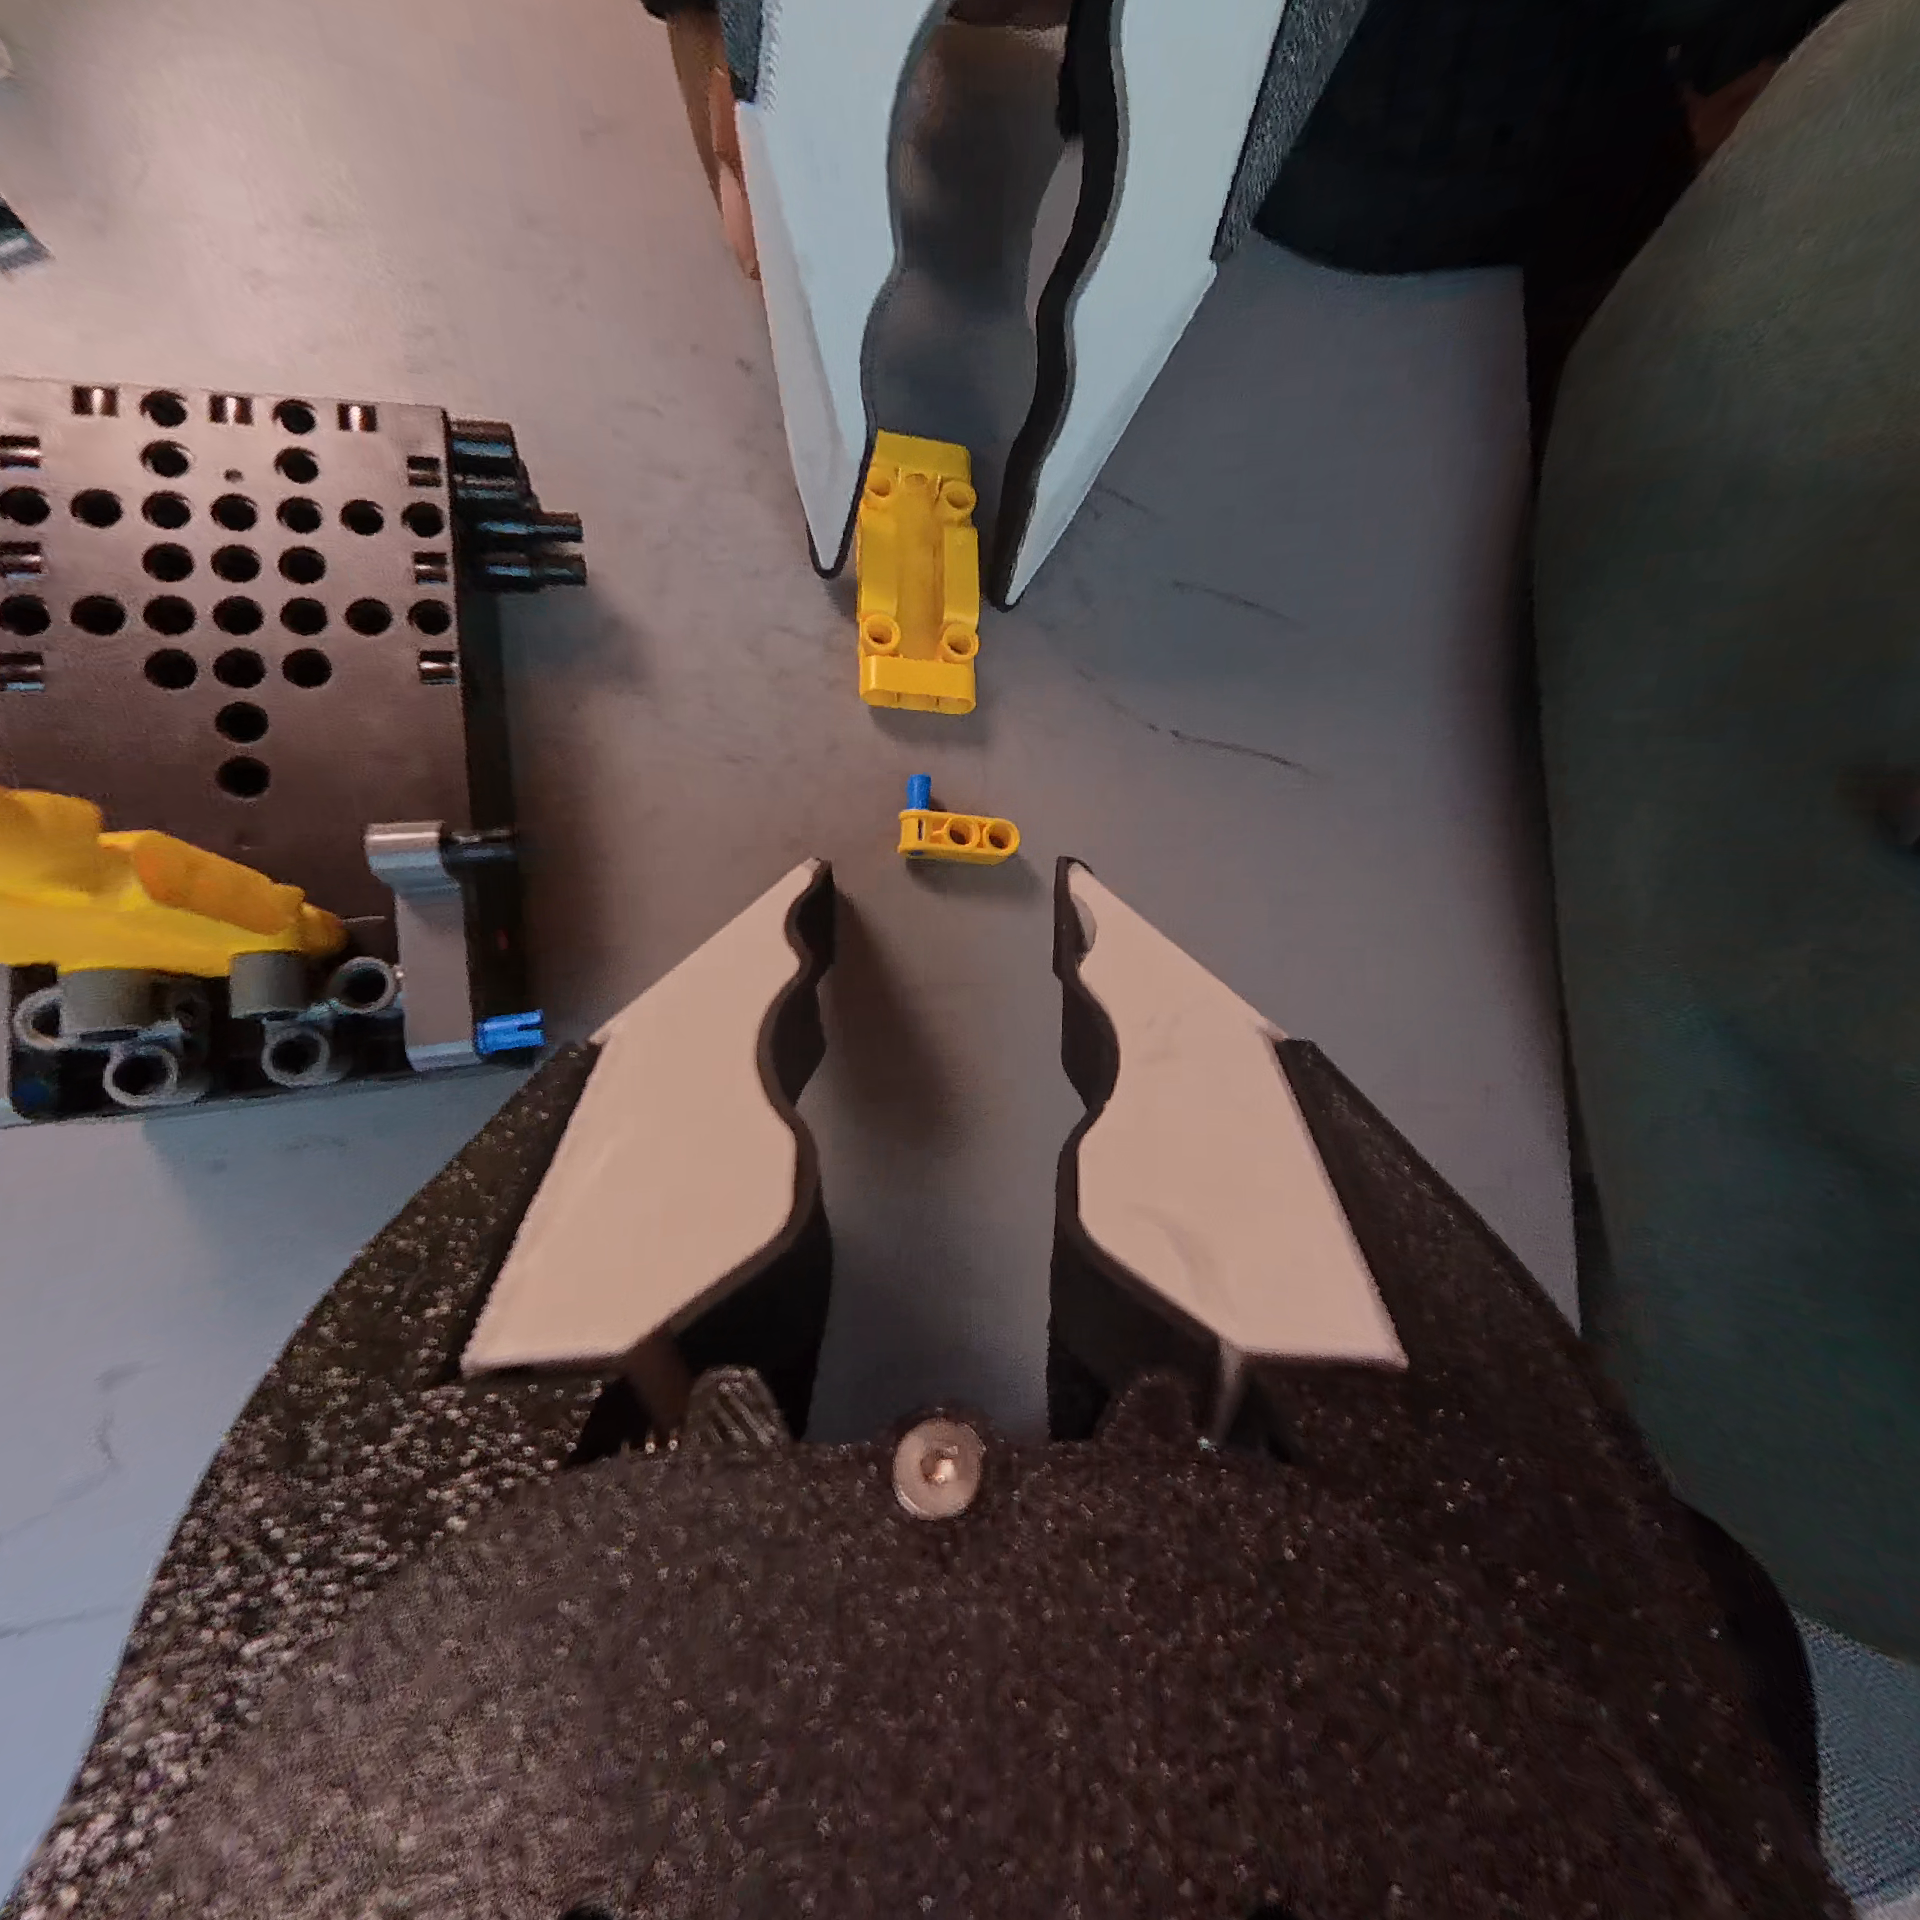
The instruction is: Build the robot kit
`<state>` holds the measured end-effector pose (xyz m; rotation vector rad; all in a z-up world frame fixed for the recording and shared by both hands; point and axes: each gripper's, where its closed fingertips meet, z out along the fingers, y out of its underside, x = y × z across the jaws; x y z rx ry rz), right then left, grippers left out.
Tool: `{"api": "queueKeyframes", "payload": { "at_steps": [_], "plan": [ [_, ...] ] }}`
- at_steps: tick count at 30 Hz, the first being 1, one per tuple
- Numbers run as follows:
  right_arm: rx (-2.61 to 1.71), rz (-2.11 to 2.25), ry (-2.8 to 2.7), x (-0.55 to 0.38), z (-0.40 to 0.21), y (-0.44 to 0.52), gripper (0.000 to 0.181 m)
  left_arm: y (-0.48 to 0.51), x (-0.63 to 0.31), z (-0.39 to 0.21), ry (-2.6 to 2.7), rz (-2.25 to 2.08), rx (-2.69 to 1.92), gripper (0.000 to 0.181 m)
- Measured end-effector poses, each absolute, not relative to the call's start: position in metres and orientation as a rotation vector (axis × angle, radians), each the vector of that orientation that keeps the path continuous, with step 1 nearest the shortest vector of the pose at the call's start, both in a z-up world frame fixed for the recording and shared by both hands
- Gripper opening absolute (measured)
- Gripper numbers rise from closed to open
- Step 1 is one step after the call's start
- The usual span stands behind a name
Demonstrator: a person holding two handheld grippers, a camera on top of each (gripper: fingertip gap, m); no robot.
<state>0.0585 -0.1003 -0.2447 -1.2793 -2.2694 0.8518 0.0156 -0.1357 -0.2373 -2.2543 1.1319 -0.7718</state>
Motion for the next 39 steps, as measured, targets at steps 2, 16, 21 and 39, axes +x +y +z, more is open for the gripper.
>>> {"api": "queueKeyframes", "payload": {
  "at_steps": [2,16,21,39],
  "plan": [
    [-1.285,0.854,-2.269,0.058,-0.245,-0.1,0.031,-0.135,0.017,-0.241,1.184,-0.728,-2.227,0.042],
    [-1.305,0.88,-2.273,0.055,-0.245,-0.104,0.025,-0.134,0.02,-0.245,1.218,-0.578,-2.192,0.041],
    [-1.289,0.884,-2.273,0.053,-0.245,-0.105,0.024,-0.134,0.023,-0.246,1.233,-0.538,-2.187,0.023],
    [-1.324,0.881,-2.28,0.049,-0.245,-0.103,0.024,-0.134,0.033,-0.246,1.267,-0.594,-2.141,0.022]
  ]
}}
